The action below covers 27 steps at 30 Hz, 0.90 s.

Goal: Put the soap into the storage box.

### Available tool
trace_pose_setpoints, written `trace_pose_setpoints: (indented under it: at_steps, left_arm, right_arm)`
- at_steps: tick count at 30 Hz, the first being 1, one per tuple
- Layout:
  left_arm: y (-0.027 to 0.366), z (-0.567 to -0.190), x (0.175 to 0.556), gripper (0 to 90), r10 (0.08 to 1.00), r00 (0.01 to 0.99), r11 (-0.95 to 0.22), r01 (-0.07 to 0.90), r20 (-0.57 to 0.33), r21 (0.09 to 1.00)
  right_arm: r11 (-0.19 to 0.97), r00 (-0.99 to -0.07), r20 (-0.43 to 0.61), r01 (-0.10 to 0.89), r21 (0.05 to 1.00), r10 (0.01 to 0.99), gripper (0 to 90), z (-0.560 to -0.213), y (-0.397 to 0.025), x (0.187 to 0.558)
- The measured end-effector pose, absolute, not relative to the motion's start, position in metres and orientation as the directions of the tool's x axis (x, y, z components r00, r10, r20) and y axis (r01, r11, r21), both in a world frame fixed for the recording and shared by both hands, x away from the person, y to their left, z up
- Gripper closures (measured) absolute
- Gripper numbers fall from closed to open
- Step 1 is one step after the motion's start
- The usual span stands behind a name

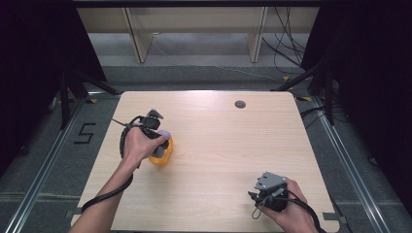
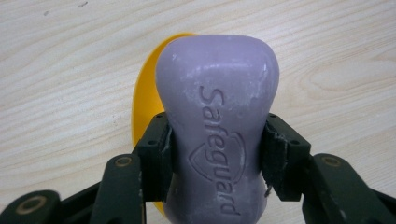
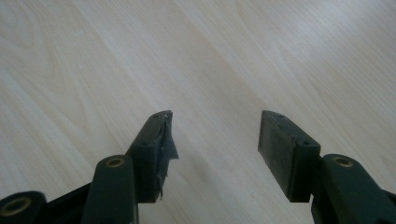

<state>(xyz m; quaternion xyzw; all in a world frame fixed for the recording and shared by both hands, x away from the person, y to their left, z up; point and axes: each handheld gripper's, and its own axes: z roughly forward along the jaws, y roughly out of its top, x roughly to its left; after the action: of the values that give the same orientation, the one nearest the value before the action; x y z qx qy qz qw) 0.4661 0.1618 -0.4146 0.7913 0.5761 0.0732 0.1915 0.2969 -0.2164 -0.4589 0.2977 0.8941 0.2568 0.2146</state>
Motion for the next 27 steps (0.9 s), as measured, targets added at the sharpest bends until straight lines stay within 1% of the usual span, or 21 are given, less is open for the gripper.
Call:
trace_pose_setpoints:
  at_steps: [7,10,12,13,14,16,27]
  left_arm:
    - [0.163,-0.417,0.468,49.0,0.944,0.315,-0.255,0.886,-0.1,0.387]
    - [0.164,-0.418,0.469,49.0,0.941,0.326,-0.268,0.882,-0.09,0.388]
    - [0.163,-0.419,0.47,49.0,0.946,0.311,-0.255,0.888,-0.093,0.383]
    - [0.164,-0.419,0.471,49.0,0.942,0.323,-0.266,0.885,-0.093,0.383]
    - [0.166,-0.42,0.471,49.0,0.937,0.337,-0.278,0.877,-0.089,0.393]
    - [0.165,-0.423,0.472,48.9,0.941,0.33,-0.271,0.873,-0.08,0.406]
    - [0.165,-0.426,0.475,48.9,0.944,0.322,-0.267,0.877,-0.077,0.399]
  right_arm:
    - [0.691,-0.731,-0.231,0.422,0.587,0.642,45.2,-0.459,-0.216,0.297]
    - [0.689,-0.73,-0.229,0.424,0.588,0.644,45.2,-0.459,-0.216,0.297]
    - [0.689,-0.73,-0.229,0.423,0.588,0.644,45.2,-0.459,-0.216,0.297]
    - [0.689,-0.73,-0.23,0.423,0.588,0.644,45.2,-0.459,-0.216,0.297]
    - [0.689,-0.73,-0.23,0.423,0.588,0.644,45.2,-0.459,-0.216,0.297]
    - [0.689,-0.73,-0.229,0.424,0.588,0.644,45.2,-0.459,-0.216,0.297]
    - [0.69,-0.731,-0.229,0.423,0.587,0.643,45.2,-0.459,-0.217,0.297]
